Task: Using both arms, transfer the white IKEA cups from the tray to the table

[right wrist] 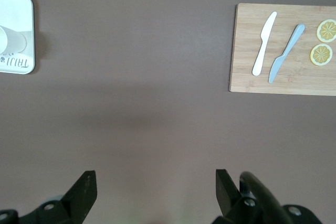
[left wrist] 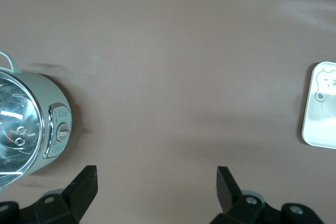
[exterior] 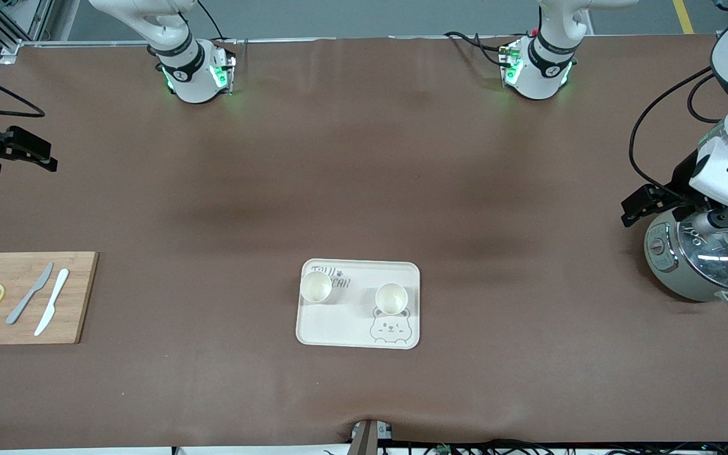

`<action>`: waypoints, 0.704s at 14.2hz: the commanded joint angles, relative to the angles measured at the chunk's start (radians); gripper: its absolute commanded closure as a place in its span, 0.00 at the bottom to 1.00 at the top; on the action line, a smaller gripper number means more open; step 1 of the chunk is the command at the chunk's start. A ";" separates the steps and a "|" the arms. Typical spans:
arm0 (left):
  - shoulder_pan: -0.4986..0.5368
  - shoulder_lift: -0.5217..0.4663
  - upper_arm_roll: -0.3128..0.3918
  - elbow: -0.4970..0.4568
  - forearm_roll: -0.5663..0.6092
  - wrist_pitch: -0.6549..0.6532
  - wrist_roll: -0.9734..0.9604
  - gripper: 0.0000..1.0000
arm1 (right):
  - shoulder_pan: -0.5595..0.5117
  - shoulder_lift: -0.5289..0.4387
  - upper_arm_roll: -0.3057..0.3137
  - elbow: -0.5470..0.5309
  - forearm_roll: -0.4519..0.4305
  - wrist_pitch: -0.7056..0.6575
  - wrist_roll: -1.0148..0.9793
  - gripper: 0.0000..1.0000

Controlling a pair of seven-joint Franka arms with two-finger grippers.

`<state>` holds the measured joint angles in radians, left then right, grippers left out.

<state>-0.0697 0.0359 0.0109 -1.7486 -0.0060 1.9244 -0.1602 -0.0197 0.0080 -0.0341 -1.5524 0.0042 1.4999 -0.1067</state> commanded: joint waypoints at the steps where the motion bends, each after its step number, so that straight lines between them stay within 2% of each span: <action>1: 0.011 0.009 0.000 0.024 -0.028 -0.021 0.008 0.00 | -0.019 0.020 0.016 0.028 -0.012 -0.018 -0.002 0.00; 10: 0.004 0.030 -0.008 0.052 -0.038 -0.022 -0.005 0.00 | -0.031 0.030 0.014 0.031 -0.003 -0.015 -0.004 0.00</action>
<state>-0.0729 0.0458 0.0051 -1.7292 -0.0159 1.9244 -0.1643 -0.0224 0.0149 -0.0351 -1.5523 0.0038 1.4997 -0.1067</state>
